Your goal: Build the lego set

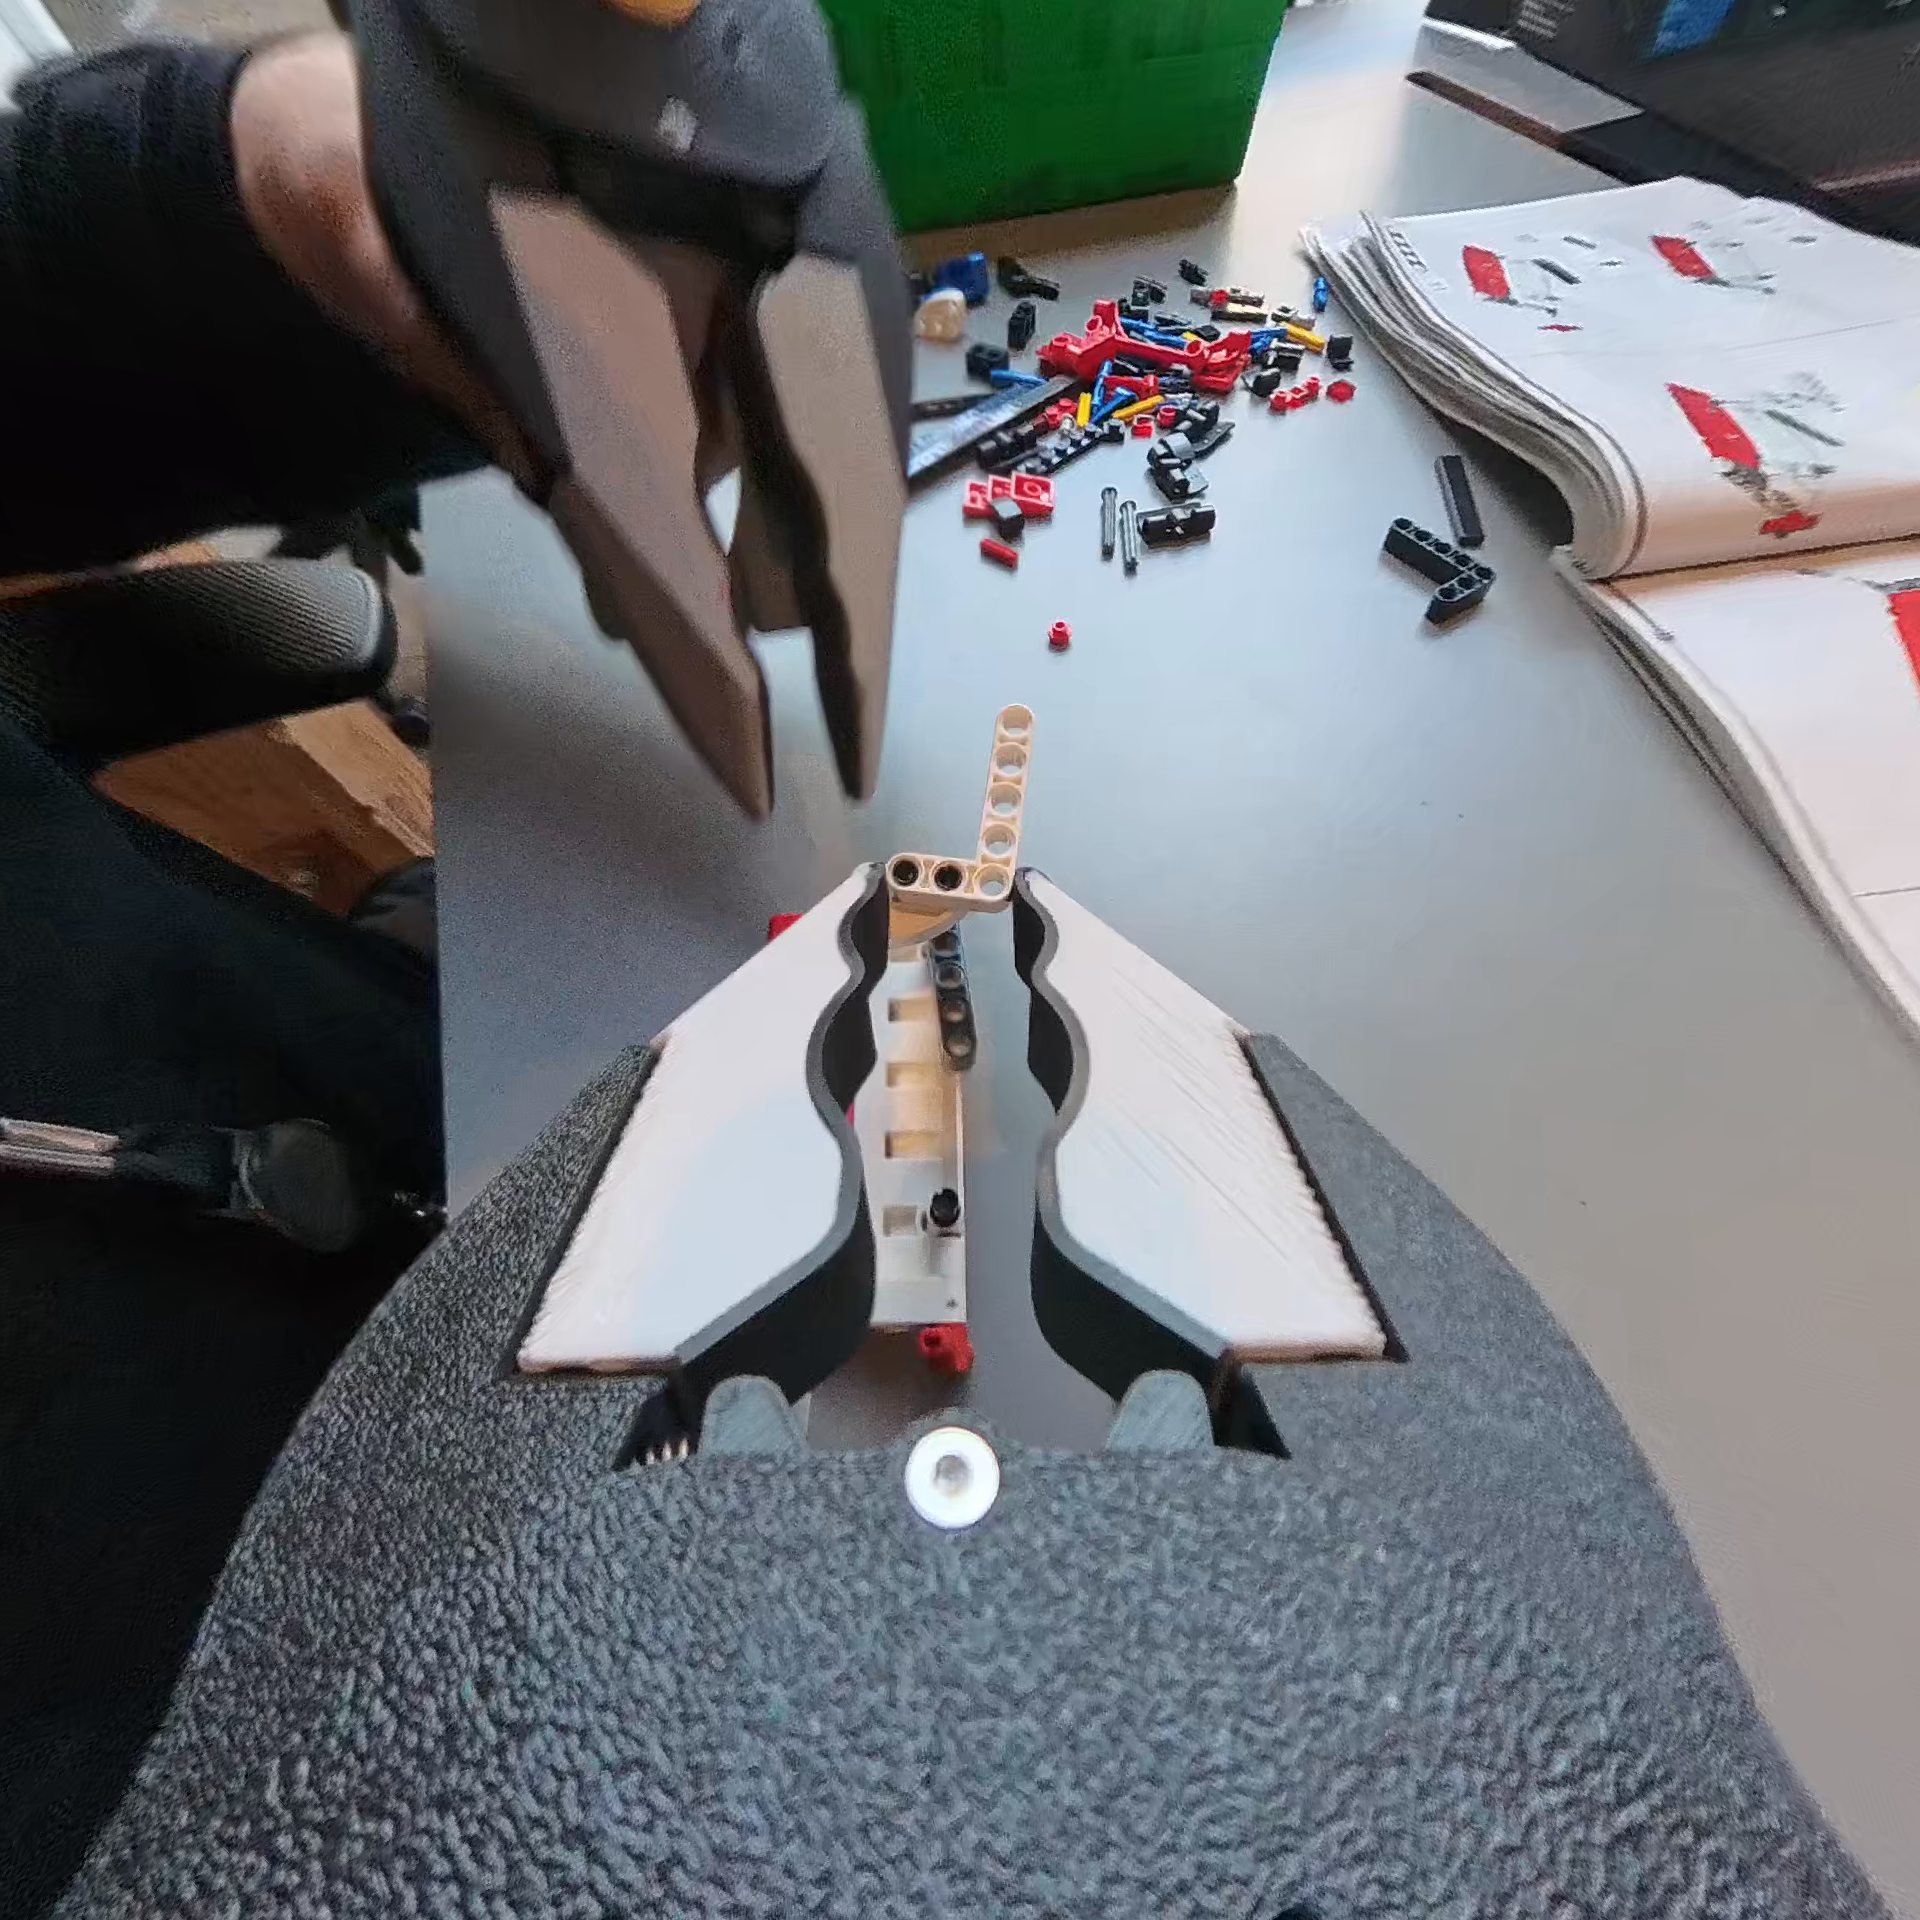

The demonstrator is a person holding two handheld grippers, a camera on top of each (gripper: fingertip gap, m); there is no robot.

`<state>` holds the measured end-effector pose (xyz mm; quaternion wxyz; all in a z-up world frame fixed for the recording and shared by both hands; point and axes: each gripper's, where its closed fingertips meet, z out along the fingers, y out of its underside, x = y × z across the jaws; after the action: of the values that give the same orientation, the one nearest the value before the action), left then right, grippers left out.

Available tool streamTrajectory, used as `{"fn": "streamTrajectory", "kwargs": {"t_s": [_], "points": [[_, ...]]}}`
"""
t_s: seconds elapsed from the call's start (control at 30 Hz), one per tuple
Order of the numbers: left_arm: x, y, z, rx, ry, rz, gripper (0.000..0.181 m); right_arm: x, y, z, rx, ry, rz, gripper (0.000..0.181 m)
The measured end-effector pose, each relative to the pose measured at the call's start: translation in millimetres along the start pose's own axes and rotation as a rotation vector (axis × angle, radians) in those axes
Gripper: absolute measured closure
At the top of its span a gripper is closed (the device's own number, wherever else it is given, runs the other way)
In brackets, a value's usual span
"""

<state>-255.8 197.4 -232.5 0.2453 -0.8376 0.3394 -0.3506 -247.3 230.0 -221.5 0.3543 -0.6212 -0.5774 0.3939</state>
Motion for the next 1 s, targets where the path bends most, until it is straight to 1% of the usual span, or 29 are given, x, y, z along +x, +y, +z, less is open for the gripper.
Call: {"fn": "streamTrajectory", "kwargs": {"t_s": [0.03, 0.1, 0.2, 0.23, 0.33, 0.43, 0.5, 0.53, 0.6, 0.67, 0.73, 0.77, 0.8, 0.83, 0.9, 0.93, 1.0], "points": [[2, 7, 6, -0.005, 0.008, -0.052, 0.165, -2, -2, 2, 0.007, -0.021, 0.006, 0.158], [5, 13, 12, 0.029, 0.047, -0.122, 0.162, -6, -6, 7, 0.013, -0.045, -0.021, 0.158], [3, 9, 6, 0.098, 0.069, -0.175, 0.162, -7, 0, 15, -0.032, -0.034, -0.083, 0.158], [-2, 8, 3, 0.11, 0.032, -0.157, 0.162, -7, 1, 16, -0.044, -0.031, -0.089, 0.158], [-18, 17, 1, 0.063, -0.156, -0.025, 0.158, -10, 5, 18, -0.078, -0.019, -0.124, 0.158], [-15, 18, 5, 0.051, -0.234, 0.077, 0.155, -15, 8, 19, -0.106, -0.014, -0.21, 0.158], [-17, 15, 2, 0.062, -0.3, 0.134, 0.154, -14, 11, 19, -0.128, -0.015, -0.261, 0.158], [-20, 11, -2, 0.075, -0.334, 0.148, 0.15, -13, 11, 19, -0.131, -0.018, -0.273, 0.158], [-23, 3, -13, 0.097, -0.373, 0.177, 0.145, -13, 9, 19, -0.124, -0.041, -0.265, 0.158], [-24, -6, -22, 0.103, -0.396, 0.235, 0.143, -13, 9, 19, -0.124, -0.059, -0.27, 0.158], [-28, -13, -27, 0.072, -0.419, 0.302, 0.142, -16, 9, 19, -0.124, -0.081, -0.287, 0.158], [-27, -15, -25, 0.047, -0.403, 0.333, 0.14, -18, 9, 19, -0.123, -0.098, -0.295, 0.158], [-23, -16, -20, 0.022, -0.37, 0.365, 0.142, -20, 9, 19, -0.121, -0.112, -0.304, 0.158], [-20, -14, -15, -0.003, -0.333, 0.394, 0.149, -21, 9, 19, -0.121, -0.122, -0.312, 0.158], [-27, -8, -6, -0.057, -0.323, 0.395, 0.158, -22, 7, 20, -0.115, -0.133, -0.329, 0.158], [-28, -4, -2, -0.078, -0.311, 0.389, 0.167, -21, 6, 20, -0.112, -0.134, -0.333, 0.158], [-31, -5, -1, -0.059, -0.323, 0.375, 0.17, -20, 4, 20, -0.107, -0.134, -0.328, 0.158]]}}
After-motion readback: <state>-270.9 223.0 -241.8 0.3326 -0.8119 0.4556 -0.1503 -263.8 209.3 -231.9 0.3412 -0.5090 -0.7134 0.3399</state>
